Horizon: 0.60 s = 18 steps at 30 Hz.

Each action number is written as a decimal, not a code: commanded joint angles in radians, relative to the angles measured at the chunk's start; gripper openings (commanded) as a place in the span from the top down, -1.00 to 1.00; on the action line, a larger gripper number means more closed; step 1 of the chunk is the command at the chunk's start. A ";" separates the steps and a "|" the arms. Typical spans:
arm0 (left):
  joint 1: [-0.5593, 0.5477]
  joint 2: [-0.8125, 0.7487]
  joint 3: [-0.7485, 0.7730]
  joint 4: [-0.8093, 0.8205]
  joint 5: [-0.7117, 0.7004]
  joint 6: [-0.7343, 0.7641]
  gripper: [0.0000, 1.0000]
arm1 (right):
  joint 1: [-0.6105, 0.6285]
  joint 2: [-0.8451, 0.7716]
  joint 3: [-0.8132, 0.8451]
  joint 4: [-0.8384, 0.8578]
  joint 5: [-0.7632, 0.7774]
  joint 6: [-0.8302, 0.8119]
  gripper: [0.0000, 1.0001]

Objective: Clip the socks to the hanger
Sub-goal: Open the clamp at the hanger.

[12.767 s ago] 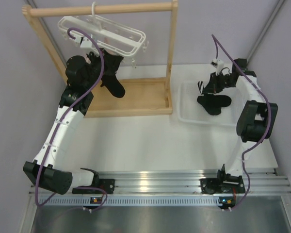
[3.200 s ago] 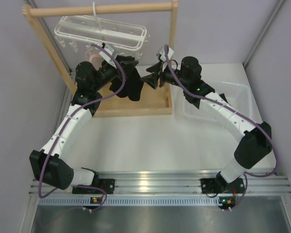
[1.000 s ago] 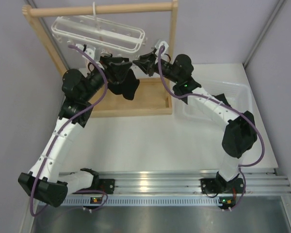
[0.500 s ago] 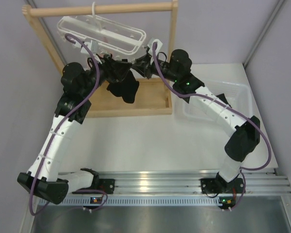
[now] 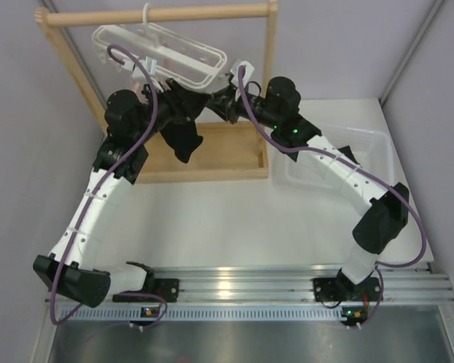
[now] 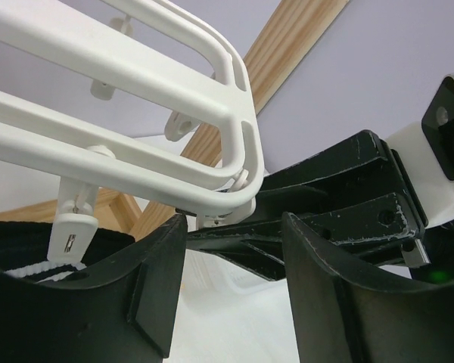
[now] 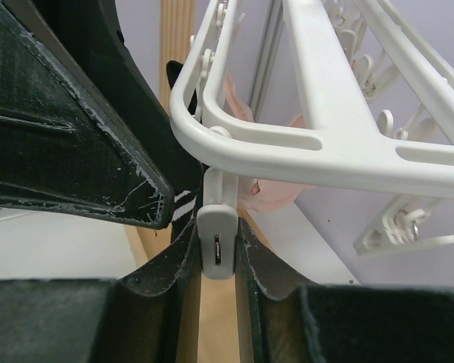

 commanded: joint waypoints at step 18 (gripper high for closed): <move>-0.002 -0.007 0.008 0.063 -0.032 0.066 0.04 | 0.054 -0.042 0.100 -0.034 -0.035 -0.054 1.00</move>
